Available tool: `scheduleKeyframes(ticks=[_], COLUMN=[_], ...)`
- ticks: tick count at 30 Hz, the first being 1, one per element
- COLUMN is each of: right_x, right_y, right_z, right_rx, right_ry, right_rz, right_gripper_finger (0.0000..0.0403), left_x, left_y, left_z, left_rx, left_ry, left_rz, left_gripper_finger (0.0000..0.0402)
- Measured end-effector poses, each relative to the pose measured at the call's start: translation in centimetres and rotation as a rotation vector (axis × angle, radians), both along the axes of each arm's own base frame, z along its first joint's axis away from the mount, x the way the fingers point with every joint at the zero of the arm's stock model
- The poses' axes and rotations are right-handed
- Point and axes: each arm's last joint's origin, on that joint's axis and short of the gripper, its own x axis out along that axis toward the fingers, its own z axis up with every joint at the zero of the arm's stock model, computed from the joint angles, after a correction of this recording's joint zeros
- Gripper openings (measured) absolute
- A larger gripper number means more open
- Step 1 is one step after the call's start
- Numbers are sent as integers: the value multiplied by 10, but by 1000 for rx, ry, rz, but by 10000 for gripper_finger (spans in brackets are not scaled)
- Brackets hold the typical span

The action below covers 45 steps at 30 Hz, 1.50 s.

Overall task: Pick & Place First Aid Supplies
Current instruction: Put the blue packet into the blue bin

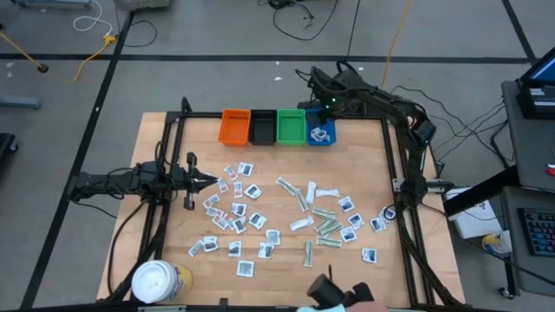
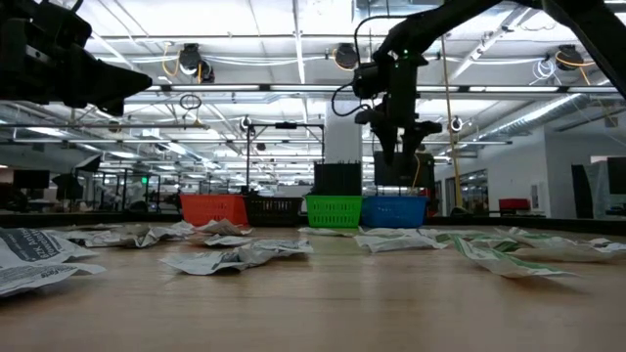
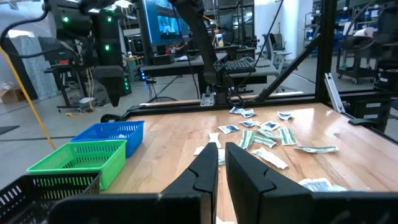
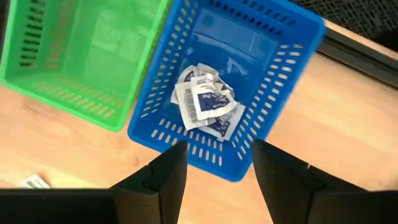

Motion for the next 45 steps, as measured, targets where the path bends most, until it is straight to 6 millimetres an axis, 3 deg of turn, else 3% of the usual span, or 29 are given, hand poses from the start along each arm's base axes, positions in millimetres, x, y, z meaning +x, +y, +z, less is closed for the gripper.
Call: scheduleKeyframes(ticks=[3, 17, 25, 34, 45], right_x=[-1, -23, -41, -54, -62], right_y=[14, 139, 195, 232, 252], right_z=[-2, -8, -3, -5, -58], right_rx=[6, 57, 92, 187, 141], right_ry=[3, 33, 48, 61, 123], right_rz=[1, 90, 107, 102, 112], right_gripper_finger=[175, 172, 171, 171, 171], left_x=[0, 0, 0, 0, 0], left_y=[0, 0, 0, 0, 0], left_z=[0, 0, 0, 0, 0], left_rx=[0, 0, 0, 0, 0], left_ry=[0, 0, 0, 0, 0], left_rz=[0, 0, 0, 0, 0], left_gripper_finger=[37, 37, 37, 37, 37])
